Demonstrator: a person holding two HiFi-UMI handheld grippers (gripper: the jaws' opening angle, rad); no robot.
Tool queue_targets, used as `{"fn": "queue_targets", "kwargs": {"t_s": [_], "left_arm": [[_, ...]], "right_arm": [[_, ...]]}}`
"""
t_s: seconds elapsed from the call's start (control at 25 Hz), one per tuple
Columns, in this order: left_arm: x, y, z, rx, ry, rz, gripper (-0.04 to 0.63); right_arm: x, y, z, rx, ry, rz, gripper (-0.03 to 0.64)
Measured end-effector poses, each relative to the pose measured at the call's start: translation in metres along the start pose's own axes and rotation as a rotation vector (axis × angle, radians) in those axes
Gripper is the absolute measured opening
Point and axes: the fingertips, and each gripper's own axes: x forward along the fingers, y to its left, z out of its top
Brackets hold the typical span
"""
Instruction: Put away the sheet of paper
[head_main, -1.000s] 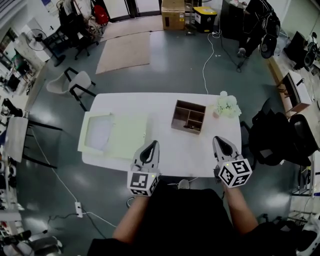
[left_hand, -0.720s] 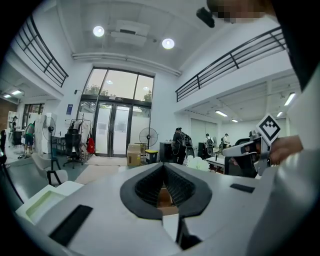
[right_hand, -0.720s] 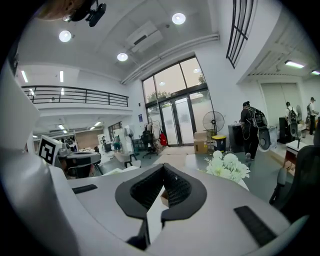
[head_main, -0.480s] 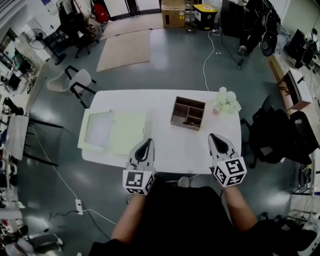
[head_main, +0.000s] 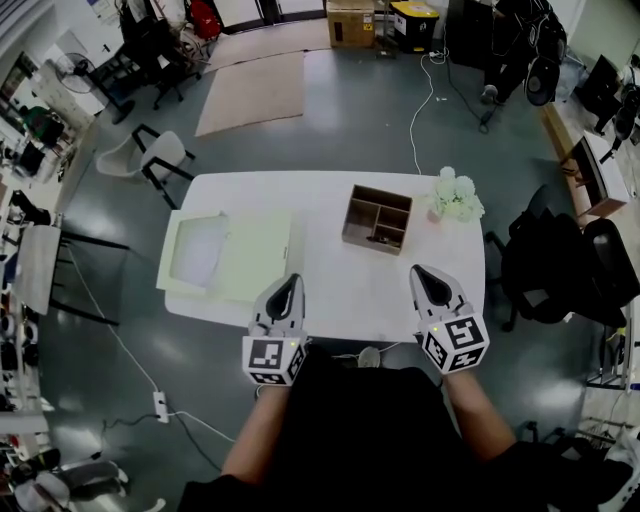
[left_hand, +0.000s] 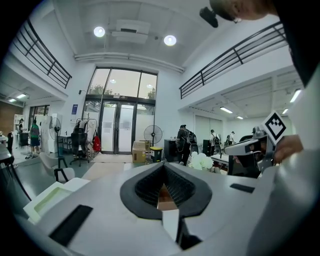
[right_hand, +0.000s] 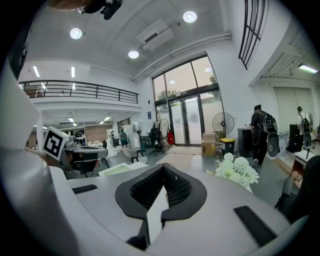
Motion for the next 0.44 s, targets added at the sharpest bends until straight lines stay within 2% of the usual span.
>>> {"fn": "queue_targets", "kwargs": {"t_s": [0.44], "left_arm": [[0.0093, -0.0039, 0.0094, -0.036, -0.013, -0.003, 0.005]], "right_arm": [[0.0072, -0.0082, 0.0047, 0.000, -0.014, 0.008, -0.002]]}}
